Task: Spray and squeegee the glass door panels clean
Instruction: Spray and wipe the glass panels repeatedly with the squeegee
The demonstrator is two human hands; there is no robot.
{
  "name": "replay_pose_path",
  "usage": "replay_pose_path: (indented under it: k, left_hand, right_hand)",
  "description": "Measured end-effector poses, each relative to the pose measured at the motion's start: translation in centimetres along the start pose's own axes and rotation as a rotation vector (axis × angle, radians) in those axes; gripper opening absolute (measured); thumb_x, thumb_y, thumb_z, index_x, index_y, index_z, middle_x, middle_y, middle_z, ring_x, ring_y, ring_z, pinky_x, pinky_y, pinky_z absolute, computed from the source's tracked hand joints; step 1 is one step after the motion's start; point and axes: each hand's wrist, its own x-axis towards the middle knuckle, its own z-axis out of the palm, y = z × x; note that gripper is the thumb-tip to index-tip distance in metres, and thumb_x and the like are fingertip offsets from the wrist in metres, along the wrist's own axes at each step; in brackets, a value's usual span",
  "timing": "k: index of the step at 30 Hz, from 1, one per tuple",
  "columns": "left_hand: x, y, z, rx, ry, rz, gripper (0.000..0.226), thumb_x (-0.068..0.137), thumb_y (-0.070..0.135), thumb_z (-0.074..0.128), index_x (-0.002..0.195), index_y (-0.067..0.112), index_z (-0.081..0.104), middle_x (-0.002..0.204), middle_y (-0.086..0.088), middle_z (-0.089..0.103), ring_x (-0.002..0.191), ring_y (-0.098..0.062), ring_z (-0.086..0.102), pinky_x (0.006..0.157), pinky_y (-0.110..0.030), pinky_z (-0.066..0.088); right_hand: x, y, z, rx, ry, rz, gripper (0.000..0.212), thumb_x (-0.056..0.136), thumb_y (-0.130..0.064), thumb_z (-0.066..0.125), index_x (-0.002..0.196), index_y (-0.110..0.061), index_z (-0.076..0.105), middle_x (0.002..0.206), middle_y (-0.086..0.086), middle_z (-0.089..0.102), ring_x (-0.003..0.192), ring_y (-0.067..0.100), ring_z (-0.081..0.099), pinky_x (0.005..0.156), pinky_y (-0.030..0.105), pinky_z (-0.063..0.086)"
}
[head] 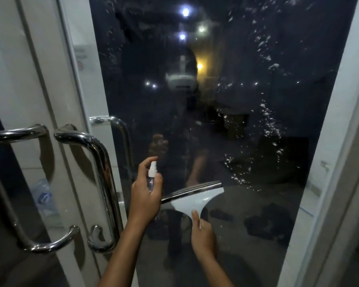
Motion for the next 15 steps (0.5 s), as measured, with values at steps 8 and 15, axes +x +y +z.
replay_pose_path:
  k: [8,15]
  left_hand:
    - [1.9,2.8,0.0,0.001,0.029,0.062,0.041,0.102,0.017,0.052,0.126,0.048,0.046,0.074,-0.011,0.061,0.058,-0.029,0.057,0.055,-0.050,0.048]
    - [4.3,4.2,-0.1,-0.017,0.062,0.077,0.039,0.102,0.018,0.052,0.129,0.046,0.045,0.077,-0.002,0.065,0.059,-0.023,0.062,0.054,-0.054,0.054]
  right_hand:
    - [2.7,-5.9,-6.3,-0.226,0.086,-0.384,0.074,0.080,-0.086,0.016,0.063,-0.020,0.045,0.067,0.006,0.062,0.071,0.032,0.062,0.061,0.038,0.046]
    - [5.8,-18.8,-10.2,-0.634,0.066,-0.777,0.068,0.095,-0.073,0.024,0.073,-0.020,0.061,0.071,-0.002,0.060,0.074,0.027,0.062,0.064,0.036,0.038]
